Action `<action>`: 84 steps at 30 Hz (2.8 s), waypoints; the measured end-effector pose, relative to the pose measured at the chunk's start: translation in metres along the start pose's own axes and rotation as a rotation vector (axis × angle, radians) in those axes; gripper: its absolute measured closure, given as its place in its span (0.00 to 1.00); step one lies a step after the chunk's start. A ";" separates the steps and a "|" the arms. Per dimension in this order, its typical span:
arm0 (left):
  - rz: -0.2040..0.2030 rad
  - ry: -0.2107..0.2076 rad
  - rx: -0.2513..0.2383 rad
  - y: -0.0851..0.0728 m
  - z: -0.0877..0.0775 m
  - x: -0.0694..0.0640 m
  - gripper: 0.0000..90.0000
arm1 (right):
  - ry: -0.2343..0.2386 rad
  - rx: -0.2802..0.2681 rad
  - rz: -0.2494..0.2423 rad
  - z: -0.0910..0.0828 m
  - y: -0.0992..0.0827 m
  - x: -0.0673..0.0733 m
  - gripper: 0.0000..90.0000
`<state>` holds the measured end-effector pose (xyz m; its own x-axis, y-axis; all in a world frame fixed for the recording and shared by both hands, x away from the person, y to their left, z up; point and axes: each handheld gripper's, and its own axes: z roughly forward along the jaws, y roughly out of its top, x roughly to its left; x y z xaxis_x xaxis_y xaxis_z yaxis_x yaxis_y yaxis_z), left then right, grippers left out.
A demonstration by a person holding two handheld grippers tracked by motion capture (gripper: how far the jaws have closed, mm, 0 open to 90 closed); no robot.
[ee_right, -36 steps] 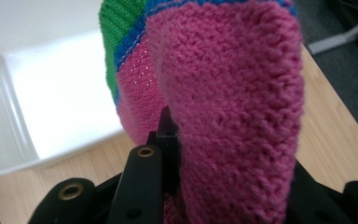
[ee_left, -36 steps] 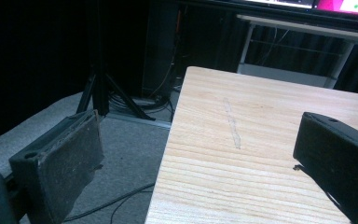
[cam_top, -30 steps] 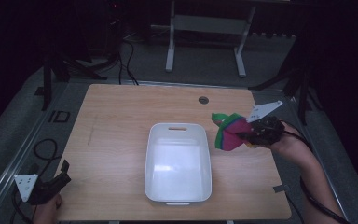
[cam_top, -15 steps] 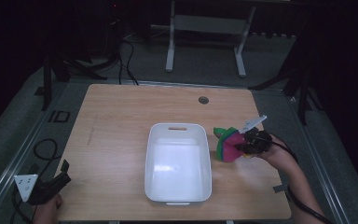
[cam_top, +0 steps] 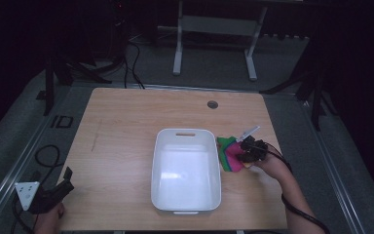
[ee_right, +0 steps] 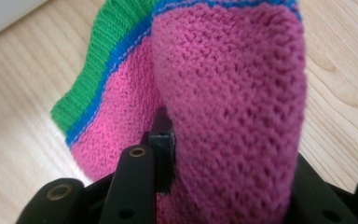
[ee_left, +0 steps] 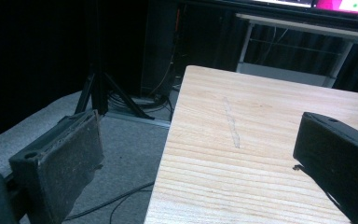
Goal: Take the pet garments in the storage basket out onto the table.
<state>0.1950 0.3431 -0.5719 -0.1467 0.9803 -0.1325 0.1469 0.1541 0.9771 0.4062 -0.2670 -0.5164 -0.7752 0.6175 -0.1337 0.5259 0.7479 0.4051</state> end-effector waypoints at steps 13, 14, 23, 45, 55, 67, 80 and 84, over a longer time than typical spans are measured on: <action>-0.001 0.002 -0.002 0.000 0.000 0.000 0.02 | -0.005 -0.048 -0.002 -0.020 0.002 0.006 0.41; -0.001 0.002 -0.002 0.000 0.000 0.000 0.02 | -0.005 -0.048 -0.002 -0.020 0.002 0.006 0.41; 0.002 0.006 -0.003 0.000 0.000 -0.001 0.02 | -0.008 -0.202 0.070 -0.054 -0.017 0.011 0.31; 0.001 0.008 -0.003 0.000 0.000 -0.001 0.02 | -0.197 -0.513 0.390 -0.069 -0.128 0.006 0.12; 0.001 0.009 -0.004 0.000 0.000 -0.001 0.02 | -0.268 -0.555 0.473 -0.053 -0.157 0.017 0.13; 0.004 0.013 -0.005 0.000 0.000 -0.002 0.02 | -0.370 -0.639 0.524 -0.045 -0.181 0.038 0.13; 0.004 0.011 -0.003 0.000 0.000 -0.001 0.02 | -0.497 -0.692 0.636 -0.051 -0.199 0.040 0.13; 0.003 0.011 -0.003 0.000 0.000 -0.001 0.02 | -0.492 -0.690 0.643 -0.051 -0.199 0.039 0.15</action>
